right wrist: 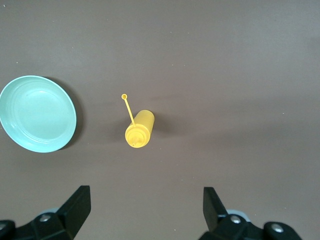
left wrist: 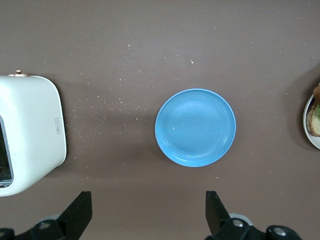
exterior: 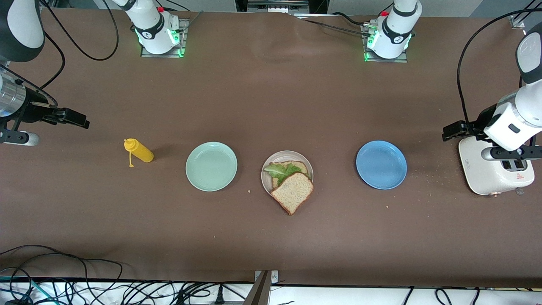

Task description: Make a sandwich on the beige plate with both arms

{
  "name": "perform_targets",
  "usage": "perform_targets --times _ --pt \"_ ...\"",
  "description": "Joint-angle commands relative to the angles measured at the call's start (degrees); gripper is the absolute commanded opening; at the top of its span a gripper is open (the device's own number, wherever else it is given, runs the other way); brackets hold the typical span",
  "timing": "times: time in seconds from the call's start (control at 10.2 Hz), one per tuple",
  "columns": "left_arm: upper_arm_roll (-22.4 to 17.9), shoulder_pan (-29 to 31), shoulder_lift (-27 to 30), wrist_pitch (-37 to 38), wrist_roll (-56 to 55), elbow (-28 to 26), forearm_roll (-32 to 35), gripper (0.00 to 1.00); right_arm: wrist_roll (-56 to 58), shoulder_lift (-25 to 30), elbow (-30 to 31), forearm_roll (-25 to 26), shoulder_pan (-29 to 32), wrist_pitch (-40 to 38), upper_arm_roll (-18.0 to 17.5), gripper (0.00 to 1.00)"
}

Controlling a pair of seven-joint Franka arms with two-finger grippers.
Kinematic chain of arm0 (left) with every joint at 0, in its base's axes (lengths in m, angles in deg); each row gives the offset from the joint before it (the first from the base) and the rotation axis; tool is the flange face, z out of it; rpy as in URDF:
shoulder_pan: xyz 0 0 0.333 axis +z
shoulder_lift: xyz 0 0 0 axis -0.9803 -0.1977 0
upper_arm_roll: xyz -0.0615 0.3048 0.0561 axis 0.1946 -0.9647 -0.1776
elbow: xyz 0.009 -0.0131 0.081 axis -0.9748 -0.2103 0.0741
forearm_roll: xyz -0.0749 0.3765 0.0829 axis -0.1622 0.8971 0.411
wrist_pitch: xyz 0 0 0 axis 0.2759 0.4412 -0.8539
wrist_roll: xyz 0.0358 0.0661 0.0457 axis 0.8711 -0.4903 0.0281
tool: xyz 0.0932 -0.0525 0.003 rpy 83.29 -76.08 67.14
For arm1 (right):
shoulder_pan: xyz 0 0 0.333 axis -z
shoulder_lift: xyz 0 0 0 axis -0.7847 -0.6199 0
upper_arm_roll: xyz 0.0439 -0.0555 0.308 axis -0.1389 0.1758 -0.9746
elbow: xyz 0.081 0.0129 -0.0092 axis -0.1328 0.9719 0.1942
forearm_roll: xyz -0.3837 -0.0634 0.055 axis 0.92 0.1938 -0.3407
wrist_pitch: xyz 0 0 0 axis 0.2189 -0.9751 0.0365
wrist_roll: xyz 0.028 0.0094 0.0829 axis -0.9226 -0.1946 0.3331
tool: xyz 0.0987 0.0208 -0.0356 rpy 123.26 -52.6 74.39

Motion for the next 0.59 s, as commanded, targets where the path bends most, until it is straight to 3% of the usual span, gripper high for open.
perform_targets --times 0.0,0.2,0.49 --pt "-0.07 -2.43 -1.99 1.65 -1.17 3.26 1.05 1.0 0.37 -0.09 -1.03 0.47 -0.12 -1.26 -0.05 1.0" --pt "-0.15 -2.44 -4.09 1.65 -1.79 7.03 1.23 1.0 0.11 -0.09 -1.03 0.38 -0.12 -1.26 -0.05 1.0" --pt "-0.07 -2.17 -3.31 1.82 -1.61 7.49 1.32 1.0 0.11 -0.09 -1.12 0.38 -0.21 -1.26 -0.14 1.0"
